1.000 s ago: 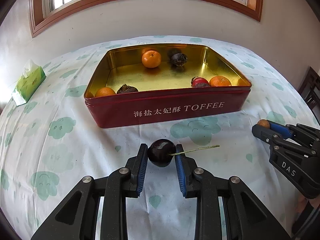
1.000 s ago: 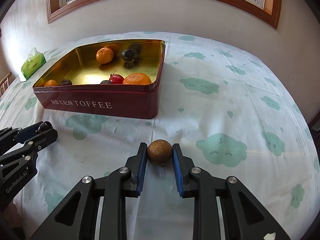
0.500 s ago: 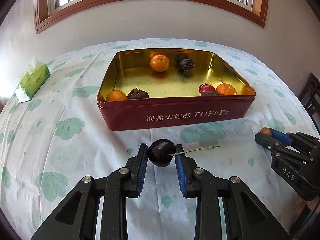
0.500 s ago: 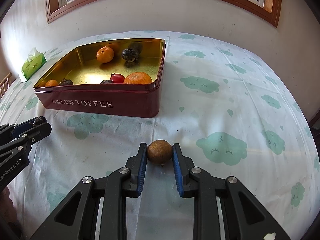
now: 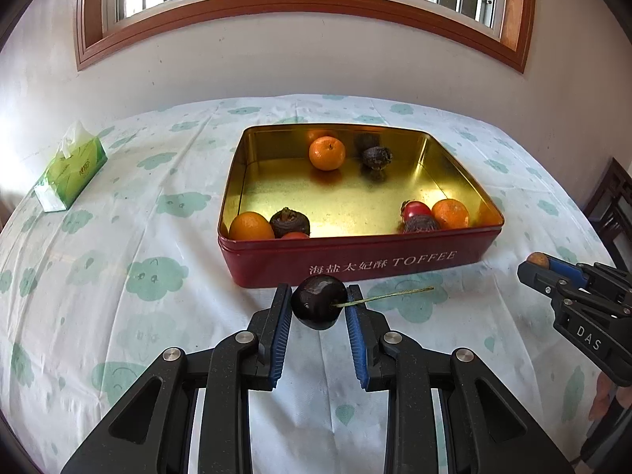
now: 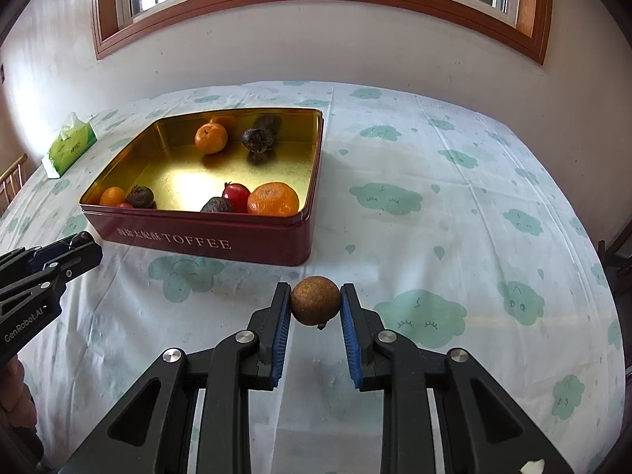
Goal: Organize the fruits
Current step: 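Lift both held fruits and carry them over the TOFFEE tin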
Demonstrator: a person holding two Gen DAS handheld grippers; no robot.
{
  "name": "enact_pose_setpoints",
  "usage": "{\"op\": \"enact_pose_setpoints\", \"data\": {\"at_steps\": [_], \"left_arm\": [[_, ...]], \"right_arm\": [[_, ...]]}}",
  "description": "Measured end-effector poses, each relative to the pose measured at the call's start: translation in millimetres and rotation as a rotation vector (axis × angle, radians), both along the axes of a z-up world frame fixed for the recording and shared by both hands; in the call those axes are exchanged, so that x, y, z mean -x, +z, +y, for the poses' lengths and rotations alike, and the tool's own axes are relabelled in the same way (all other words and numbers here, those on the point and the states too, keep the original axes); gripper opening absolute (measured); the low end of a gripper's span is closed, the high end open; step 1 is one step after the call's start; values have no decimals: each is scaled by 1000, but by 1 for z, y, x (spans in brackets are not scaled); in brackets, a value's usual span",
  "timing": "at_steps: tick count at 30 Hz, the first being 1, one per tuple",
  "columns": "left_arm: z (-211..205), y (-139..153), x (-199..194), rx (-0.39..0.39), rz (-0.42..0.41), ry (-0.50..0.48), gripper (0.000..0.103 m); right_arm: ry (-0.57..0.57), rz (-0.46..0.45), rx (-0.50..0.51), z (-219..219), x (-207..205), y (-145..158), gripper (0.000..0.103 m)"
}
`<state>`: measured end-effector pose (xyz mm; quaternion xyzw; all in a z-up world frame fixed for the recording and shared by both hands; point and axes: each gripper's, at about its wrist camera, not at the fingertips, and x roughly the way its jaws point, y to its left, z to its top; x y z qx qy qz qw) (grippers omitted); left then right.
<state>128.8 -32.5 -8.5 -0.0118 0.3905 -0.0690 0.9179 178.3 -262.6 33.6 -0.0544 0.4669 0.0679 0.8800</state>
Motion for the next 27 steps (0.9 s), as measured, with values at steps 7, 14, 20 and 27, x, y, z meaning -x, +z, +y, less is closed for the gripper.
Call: {"op": "enact_pose_setpoints", "data": {"at_steps": [7,14,20,27], "left_arm": [[7,16,-11,22,-23,0,28],[8,32,-29,16,-51,-8,28],[12,31,-50,20,-35,-2,29],[11,17,-71,-2,2,5,28]], "right_arm": [[29,-37,-12,12,-8,19,23],[73,-51,-26,32,-24,30,23],[97,-45,-28,45,-41,27,23],[101,-6,-35,53,-60,10,23]]}}
